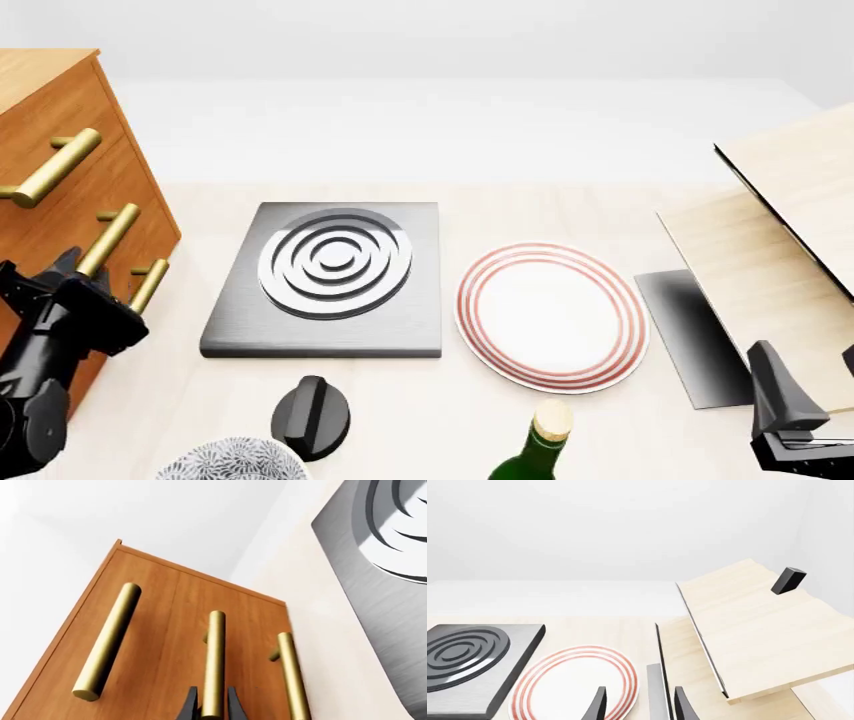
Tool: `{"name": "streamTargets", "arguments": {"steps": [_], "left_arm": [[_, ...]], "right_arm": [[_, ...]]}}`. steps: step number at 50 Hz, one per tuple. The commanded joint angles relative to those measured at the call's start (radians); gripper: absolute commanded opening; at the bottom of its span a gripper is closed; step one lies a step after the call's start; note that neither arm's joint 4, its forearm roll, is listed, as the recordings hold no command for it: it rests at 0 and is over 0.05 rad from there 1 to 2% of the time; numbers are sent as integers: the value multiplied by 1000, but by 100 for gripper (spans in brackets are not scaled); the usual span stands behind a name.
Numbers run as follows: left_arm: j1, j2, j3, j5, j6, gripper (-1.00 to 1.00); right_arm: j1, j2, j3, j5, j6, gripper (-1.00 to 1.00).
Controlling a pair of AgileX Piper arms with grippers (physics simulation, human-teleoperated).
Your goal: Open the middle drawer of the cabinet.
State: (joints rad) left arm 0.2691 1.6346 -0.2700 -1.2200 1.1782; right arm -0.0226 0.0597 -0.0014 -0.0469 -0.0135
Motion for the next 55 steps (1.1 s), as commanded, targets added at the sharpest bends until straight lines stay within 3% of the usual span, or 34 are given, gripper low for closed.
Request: {"name": "streamTargets", "arguments": {"steps": [1, 13, 16, 25, 55], "left_arm": [[-14, -6, -3, 0, 30, -100], [-16, -33, 15, 0, 87, -100], [-27, -42, 18, 0, 152, -100], [-38, -14, 4, 0, 193, -100], [-103, -38, 29, 0, 234, -100]], "right_arm": [[3, -18, 0, 14, 5, 100], [3, -17, 0, 14, 4, 100], [3, -15, 0, 12, 3, 100], [3, -15, 0, 12, 4, 100], [2, -18, 0, 14, 4, 100]]}}
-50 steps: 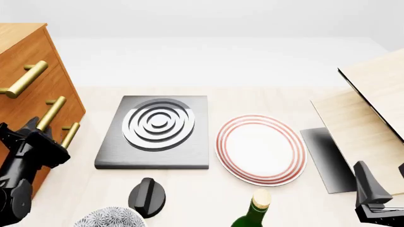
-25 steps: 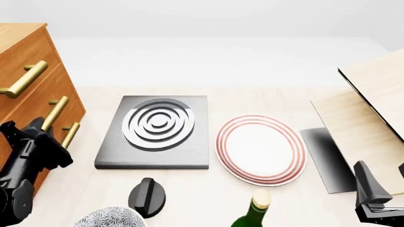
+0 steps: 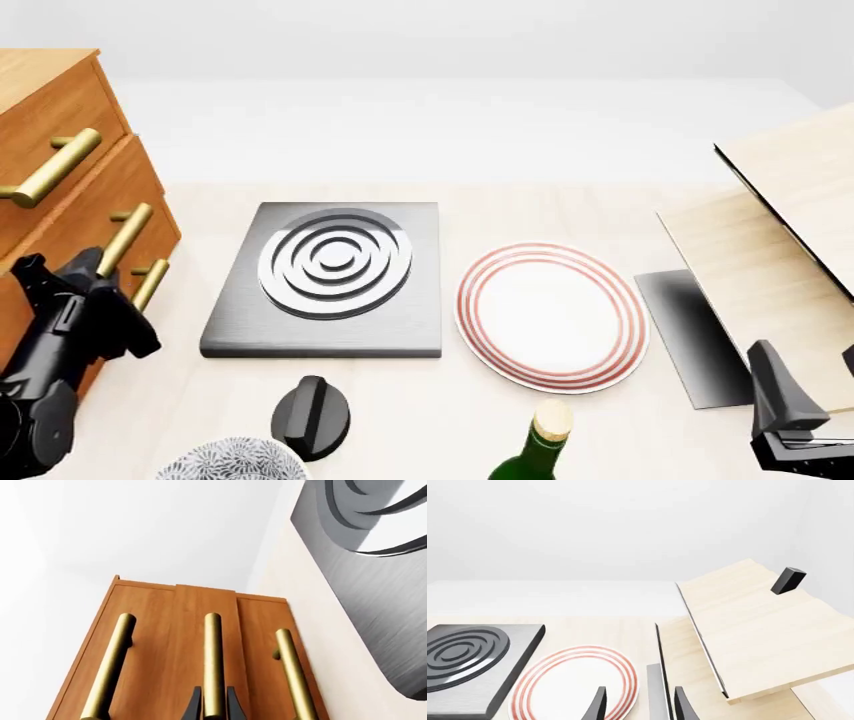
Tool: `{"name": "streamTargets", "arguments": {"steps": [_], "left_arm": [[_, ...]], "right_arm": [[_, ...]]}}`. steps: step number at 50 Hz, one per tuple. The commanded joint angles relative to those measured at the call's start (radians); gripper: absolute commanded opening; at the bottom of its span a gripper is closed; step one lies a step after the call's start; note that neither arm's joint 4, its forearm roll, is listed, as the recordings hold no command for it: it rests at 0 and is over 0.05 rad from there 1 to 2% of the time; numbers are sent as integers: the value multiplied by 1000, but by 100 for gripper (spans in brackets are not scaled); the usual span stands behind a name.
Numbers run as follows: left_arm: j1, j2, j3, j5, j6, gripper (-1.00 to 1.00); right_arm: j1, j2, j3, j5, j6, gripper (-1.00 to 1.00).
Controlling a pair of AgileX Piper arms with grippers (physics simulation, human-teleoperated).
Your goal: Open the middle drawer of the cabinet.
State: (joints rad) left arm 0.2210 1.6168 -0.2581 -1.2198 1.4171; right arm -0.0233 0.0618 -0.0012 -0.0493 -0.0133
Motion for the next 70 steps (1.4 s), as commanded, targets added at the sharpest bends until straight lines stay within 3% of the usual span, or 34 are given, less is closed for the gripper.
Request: {"name": "streamTargets", "arguments": {"steps": [1, 70], "left_arm": [[-58, -24, 20, 0, -4, -100], [-213, -69, 22, 0, 90, -100]], "right_arm": [[3, -20, 0, 17, 4, 100], [3, -19, 0, 16, 4, 100]]}}
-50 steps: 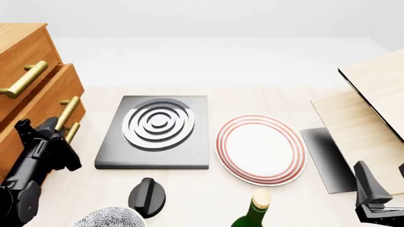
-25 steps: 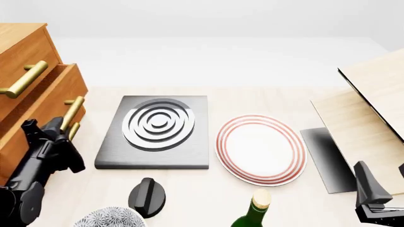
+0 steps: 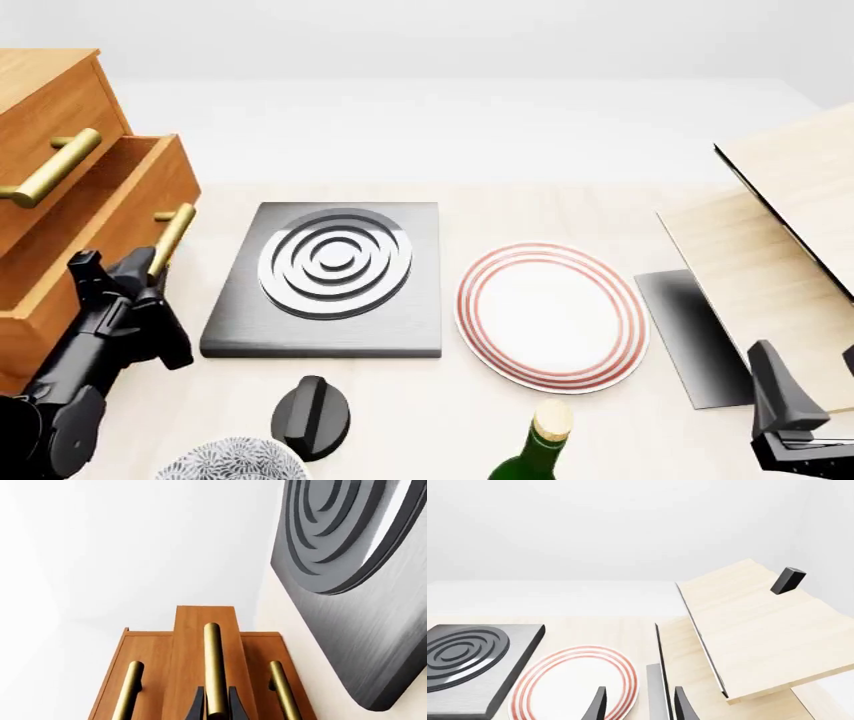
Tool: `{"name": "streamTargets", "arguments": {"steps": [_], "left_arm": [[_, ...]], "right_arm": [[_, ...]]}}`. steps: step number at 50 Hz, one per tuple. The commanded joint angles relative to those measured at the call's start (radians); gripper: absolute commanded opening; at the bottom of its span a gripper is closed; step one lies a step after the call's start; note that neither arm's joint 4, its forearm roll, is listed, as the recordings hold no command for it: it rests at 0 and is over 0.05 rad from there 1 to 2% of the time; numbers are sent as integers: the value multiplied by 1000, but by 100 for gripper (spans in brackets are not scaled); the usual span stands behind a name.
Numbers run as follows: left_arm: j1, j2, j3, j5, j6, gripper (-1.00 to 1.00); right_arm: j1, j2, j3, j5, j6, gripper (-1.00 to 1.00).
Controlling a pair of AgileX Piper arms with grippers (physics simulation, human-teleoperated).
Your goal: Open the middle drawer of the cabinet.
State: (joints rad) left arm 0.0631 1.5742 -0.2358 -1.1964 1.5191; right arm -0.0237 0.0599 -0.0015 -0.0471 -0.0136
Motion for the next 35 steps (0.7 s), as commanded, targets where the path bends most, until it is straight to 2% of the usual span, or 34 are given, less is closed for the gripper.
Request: {"name": "streamTargets", "arguments": {"steps": [1, 35], "left_arm": [[-58, -29, 1, -24, -11, -100], [-69, -6, -9, -24, 10, -100]], "right_arm": [[3, -17, 0, 14, 4, 100], [3, -17, 0, 14, 4, 100]]}}
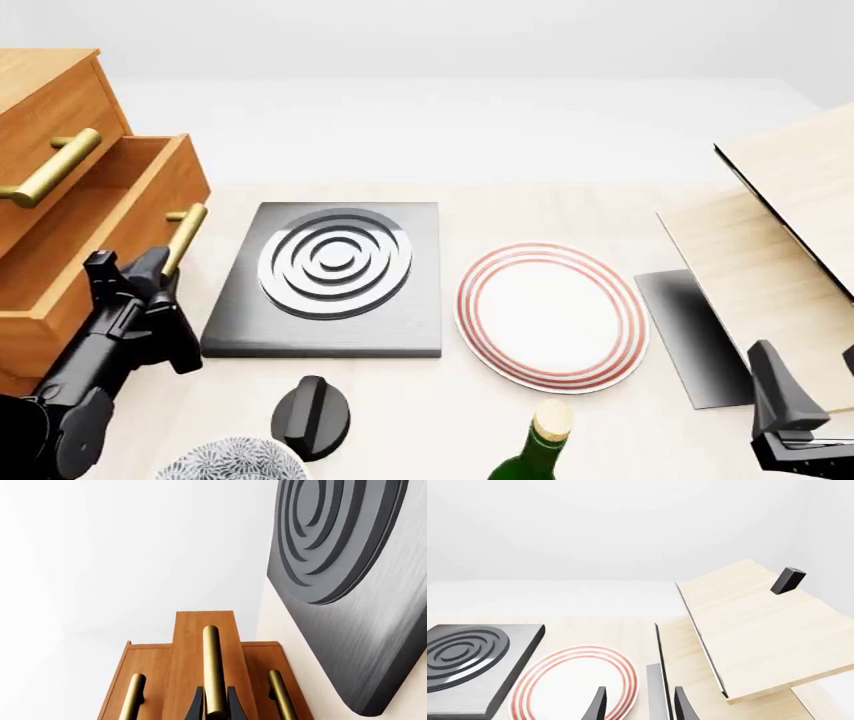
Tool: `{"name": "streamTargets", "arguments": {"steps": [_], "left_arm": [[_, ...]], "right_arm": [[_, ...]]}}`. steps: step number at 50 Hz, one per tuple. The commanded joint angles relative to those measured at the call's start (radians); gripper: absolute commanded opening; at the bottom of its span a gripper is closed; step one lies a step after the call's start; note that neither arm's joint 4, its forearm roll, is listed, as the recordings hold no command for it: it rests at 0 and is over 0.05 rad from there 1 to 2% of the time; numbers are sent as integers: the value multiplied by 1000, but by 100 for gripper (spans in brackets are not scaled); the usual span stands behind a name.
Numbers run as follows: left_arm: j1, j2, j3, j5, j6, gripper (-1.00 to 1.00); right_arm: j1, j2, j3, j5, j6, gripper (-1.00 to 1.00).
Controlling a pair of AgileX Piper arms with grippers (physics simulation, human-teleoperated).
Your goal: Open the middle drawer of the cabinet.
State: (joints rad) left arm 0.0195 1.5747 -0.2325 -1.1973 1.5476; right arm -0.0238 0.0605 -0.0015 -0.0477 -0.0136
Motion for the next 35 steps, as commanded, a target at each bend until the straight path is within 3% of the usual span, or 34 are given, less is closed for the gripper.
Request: {"name": "streamTargets", "arguments": {"steps": [1, 7, 8, 35], "left_arm": [[-26, -11, -12, -23, -18, -100], [-28, -15, -11, -23, -20, -100], [-29, -19, -12, -23, -17, 100], [-55, -44, 0, -23, -11, 100]], "right_arm": [[3, -18, 0, 15, 4, 100], [3, -20, 0, 17, 4, 100], [3, -21, 0, 17, 4, 100], [3, -23, 0, 19, 4, 100]]}}
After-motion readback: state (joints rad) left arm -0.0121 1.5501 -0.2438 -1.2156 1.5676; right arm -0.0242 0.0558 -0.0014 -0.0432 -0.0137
